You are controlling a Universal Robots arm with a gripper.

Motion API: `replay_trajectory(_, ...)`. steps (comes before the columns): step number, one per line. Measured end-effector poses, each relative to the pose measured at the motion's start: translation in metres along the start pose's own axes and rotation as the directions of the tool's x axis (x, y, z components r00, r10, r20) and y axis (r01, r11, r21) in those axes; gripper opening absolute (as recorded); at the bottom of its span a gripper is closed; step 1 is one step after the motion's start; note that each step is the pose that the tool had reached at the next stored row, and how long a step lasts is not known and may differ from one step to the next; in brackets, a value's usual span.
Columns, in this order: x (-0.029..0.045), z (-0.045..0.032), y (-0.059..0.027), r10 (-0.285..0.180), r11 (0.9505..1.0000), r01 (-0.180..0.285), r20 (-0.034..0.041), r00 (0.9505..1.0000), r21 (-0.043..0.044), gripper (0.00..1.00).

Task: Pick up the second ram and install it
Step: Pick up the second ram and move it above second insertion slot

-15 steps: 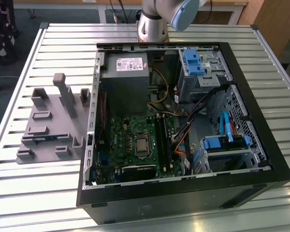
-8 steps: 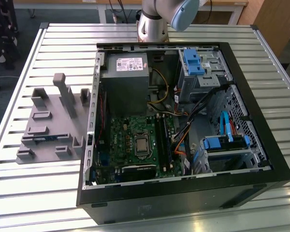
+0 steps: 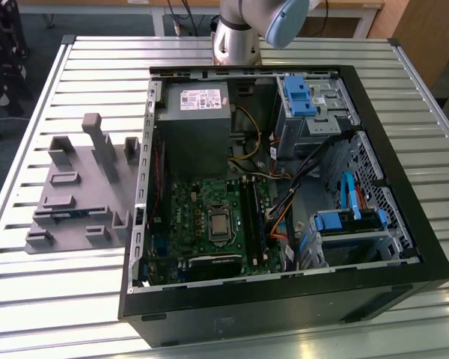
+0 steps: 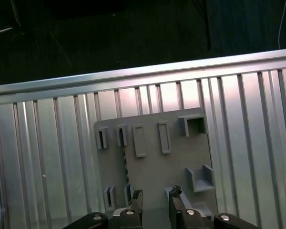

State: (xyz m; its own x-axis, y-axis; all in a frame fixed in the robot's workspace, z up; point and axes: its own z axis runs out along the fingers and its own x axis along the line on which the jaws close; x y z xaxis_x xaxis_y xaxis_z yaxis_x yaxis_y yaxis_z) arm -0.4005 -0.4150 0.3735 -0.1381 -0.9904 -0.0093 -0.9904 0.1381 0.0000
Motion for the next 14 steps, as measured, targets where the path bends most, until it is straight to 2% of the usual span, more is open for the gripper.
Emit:
replay_trajectory(4, 0.0024, 0.0020, -0.0001, -0.027, 0.9996, 0.027, 0.0001, 0.9996, -0.0001, 0.36)
replay_trajectory(9, 0.0038, 0.0047, -0.0003, -0.079, 0.9969, 0.079, 0.0000, 0.9969, -0.0008, 0.36)
replay_trajectory(14, 0.0058, 0.0066, -0.0002, -0.097, 0.9953, 0.097, 0.0000, 0.9953, -0.0009, 0.36)
